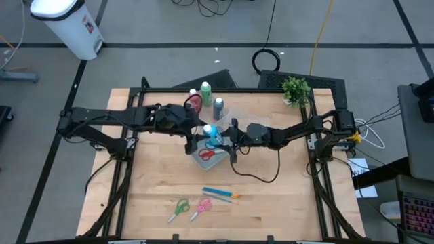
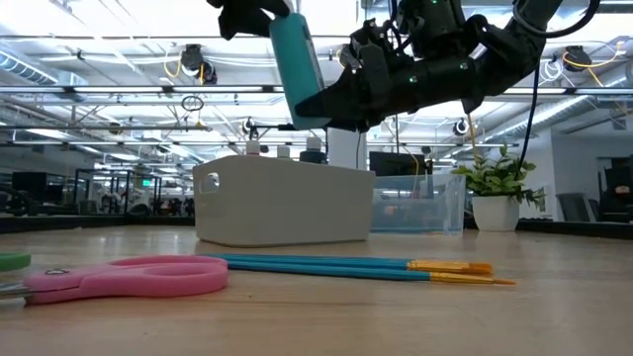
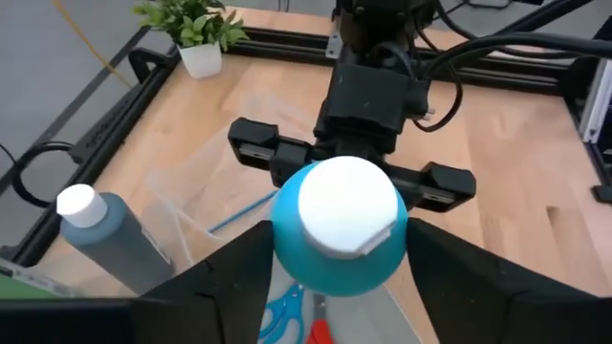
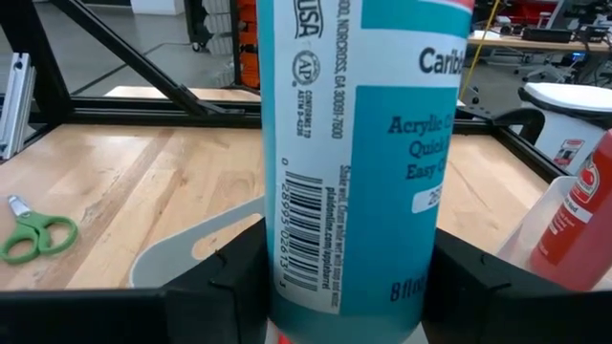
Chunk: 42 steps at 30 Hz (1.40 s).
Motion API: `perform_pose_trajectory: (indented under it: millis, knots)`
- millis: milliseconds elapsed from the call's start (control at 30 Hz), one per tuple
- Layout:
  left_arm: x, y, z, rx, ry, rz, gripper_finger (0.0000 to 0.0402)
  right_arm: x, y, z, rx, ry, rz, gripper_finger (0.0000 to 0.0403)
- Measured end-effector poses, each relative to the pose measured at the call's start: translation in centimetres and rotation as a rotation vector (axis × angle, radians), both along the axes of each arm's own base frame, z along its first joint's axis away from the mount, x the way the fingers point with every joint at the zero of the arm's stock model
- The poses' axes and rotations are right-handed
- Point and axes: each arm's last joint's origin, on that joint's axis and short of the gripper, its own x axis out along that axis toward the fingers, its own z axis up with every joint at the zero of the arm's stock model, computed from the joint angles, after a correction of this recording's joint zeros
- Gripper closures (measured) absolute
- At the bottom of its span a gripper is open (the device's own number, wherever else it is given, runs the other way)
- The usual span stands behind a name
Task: Pick & Place Paint Supplies
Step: Put the blue paint bottle into the left transparent bin
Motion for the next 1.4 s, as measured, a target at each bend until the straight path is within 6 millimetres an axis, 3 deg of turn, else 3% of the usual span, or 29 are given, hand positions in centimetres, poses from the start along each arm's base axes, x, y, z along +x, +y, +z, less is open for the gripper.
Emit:
perform_pose_trajectory:
  millis: [167,1033,1133,1333,1400]
  knots:
    - [0.06,0.06,0.11,-0.004,-0.013,-0.004,0.0180,0.00,0.00,-0.03,0.000,0.003,0.000,0.0222]
    - [0.30,0.07,0.43,0.012,-0.055,0.003,0.0165,0.01,0.00,-0.06,0.001,0.010,0.000,0.0220]
    - [0.29,0.15,0.43,0.017,-0.054,0.014,0.0185,0.01,0.00,-0.06,0.001,0.010,0.000,0.0223]
    - [0.29,0.21,0.43,0.018,-0.054,0.016,0.0272,0.00,-0.02,-0.06,0.002,0.010,-0.001,0.0220]
    - [0.29,0.21,0.44,0.017,-0.055,0.016,0.0283,0.00,-0.02,-0.06,0.003,0.010,-0.002,0.0221]
